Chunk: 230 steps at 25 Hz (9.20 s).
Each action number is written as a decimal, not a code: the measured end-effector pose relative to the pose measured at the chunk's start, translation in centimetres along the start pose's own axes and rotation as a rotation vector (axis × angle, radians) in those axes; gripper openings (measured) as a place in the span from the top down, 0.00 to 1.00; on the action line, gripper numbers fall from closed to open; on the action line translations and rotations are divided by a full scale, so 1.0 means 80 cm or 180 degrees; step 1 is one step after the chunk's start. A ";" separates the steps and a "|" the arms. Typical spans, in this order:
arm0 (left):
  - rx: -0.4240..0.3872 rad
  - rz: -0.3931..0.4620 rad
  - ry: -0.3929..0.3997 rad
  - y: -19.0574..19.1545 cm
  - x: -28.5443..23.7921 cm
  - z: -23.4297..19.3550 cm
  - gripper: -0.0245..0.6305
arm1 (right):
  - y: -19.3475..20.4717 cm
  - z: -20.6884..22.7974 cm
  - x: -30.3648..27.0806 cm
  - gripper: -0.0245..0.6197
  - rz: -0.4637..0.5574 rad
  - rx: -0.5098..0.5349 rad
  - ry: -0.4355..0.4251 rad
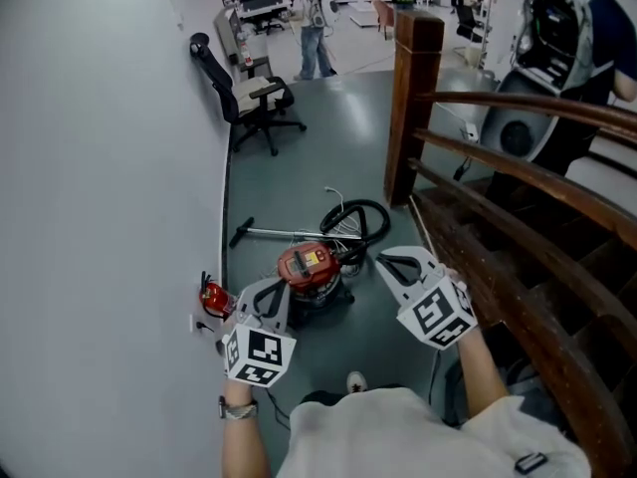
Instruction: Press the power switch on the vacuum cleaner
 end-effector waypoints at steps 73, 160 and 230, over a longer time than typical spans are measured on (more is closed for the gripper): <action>0.0280 -0.0091 0.1446 0.222 -0.415 -0.141 0.92 | 0.216 0.085 -0.360 0.91 -0.0667 -0.0809 0.0200; 0.0231 -0.1662 0.2223 0.672 -0.673 0.093 0.79 | 0.525 -0.048 -0.430 0.91 -0.1612 -0.1780 0.0194; 0.0405 -0.1483 0.1628 0.662 -0.673 0.061 0.85 | 0.546 -0.063 -0.412 0.91 -0.1697 -0.1821 0.0050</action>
Point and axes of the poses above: the fingertips, and each gripper's own axes: x backward along the fingers, z to its right, y out of its underside, the point moved 1 cm from there along x, backward along the fingers, and after that the axes turned 7 degrees about z, right-handed, at the moved point
